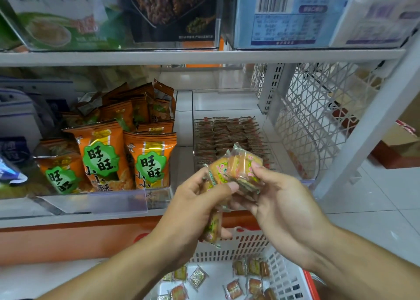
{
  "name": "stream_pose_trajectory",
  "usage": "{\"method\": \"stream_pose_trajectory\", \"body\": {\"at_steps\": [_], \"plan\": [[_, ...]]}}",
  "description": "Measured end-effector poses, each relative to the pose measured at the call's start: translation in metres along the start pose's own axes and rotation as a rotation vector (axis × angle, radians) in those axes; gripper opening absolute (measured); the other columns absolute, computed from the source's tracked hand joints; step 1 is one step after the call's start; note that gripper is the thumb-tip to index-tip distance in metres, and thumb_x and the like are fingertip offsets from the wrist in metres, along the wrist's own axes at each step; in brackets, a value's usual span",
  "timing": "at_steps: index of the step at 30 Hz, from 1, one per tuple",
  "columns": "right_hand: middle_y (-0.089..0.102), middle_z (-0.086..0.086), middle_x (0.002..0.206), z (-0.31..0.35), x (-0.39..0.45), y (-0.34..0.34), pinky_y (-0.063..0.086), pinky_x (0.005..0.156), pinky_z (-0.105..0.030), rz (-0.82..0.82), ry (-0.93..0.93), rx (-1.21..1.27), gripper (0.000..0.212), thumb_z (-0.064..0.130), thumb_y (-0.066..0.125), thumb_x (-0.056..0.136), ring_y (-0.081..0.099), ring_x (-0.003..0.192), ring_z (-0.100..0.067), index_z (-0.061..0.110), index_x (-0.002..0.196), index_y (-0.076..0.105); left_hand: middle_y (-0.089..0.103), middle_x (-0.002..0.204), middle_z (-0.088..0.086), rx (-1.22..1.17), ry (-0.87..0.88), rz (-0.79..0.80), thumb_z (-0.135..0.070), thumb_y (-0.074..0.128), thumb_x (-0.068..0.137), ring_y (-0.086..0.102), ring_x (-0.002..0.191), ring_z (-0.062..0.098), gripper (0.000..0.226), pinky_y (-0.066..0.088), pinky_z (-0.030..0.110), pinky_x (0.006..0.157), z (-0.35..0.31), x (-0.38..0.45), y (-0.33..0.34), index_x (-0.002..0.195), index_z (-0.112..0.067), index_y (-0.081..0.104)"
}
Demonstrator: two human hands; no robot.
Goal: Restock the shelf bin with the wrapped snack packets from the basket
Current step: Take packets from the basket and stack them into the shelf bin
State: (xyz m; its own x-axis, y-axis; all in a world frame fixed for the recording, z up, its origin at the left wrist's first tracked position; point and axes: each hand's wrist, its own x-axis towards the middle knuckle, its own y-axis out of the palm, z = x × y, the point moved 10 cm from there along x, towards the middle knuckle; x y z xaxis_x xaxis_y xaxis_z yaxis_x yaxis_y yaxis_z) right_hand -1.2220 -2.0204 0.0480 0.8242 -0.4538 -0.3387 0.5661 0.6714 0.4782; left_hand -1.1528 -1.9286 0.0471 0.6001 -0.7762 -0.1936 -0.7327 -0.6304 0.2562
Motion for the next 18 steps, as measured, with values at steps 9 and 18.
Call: {"method": "stream_pose_trajectory", "body": {"at_steps": [9,18], "plan": [[0.074,-0.012,0.116,0.005,-0.001,-0.005,0.049,0.072,-0.04,-0.065,-0.103,0.022,0.031,0.016,0.044,0.104,0.066,0.092,-0.025,0.023,0.125,0.065,0.077,0.103,-0.009,0.095,0.058,-0.027,-0.069,0.049,0.085,0.069,0.058,0.012,0.038,0.056,0.032,0.05,0.0,-0.002,0.003,0.115,-0.055,0.067],[0.075,-0.008,0.098,-0.006,-0.002,-0.008,0.056,0.093,-0.044,-0.058,-0.023,-0.092,0.033,0.033,0.056,0.098,0.066,0.084,-0.017,0.01,0.115,0.072,0.076,0.097,0.001,0.061,0.141,-0.095,-0.061,0.056,0.086,0.053,0.037,0.01,0.035,0.055,0.033,0.043,-0.005,-0.002,0.002,0.118,-0.051,0.066]]}}
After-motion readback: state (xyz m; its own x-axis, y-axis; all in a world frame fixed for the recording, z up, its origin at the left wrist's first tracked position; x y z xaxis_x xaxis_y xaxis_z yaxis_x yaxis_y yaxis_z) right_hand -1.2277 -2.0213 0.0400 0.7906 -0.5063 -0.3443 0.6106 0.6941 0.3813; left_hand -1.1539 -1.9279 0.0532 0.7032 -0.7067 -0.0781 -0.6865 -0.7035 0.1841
